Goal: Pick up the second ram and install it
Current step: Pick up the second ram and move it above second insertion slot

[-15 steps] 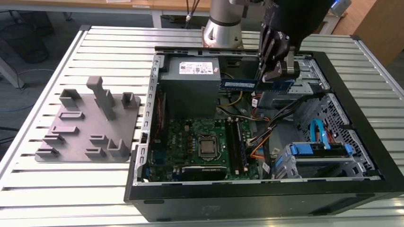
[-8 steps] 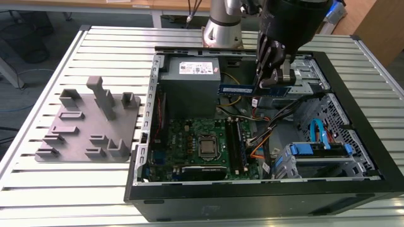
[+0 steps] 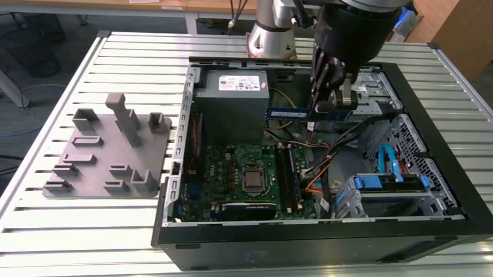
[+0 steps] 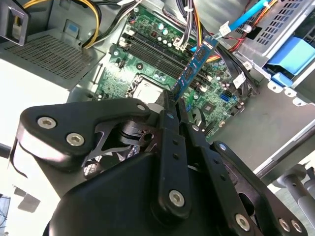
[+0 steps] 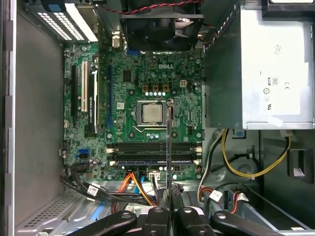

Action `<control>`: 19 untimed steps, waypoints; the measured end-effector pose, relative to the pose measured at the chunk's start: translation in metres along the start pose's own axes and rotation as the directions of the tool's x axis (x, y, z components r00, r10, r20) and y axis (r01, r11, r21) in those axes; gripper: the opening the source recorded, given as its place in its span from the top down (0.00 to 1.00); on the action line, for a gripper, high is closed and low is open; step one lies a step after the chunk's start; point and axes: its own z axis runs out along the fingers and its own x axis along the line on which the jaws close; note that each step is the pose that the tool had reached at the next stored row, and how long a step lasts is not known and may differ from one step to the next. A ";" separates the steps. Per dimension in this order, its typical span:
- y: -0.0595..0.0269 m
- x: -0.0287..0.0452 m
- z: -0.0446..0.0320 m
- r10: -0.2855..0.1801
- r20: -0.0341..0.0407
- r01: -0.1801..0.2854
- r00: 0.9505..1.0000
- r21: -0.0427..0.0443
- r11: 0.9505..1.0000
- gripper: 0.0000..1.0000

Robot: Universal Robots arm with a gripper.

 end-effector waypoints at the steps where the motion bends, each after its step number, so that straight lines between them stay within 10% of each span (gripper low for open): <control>1: 0.0000 0.0001 0.0011 0.000 0.000 0.000 1.000 0.000 1.000 0.86; 19: -0.0006 0.0017 0.0181 0.000 0.000 0.000 1.000 0.000 1.000 0.86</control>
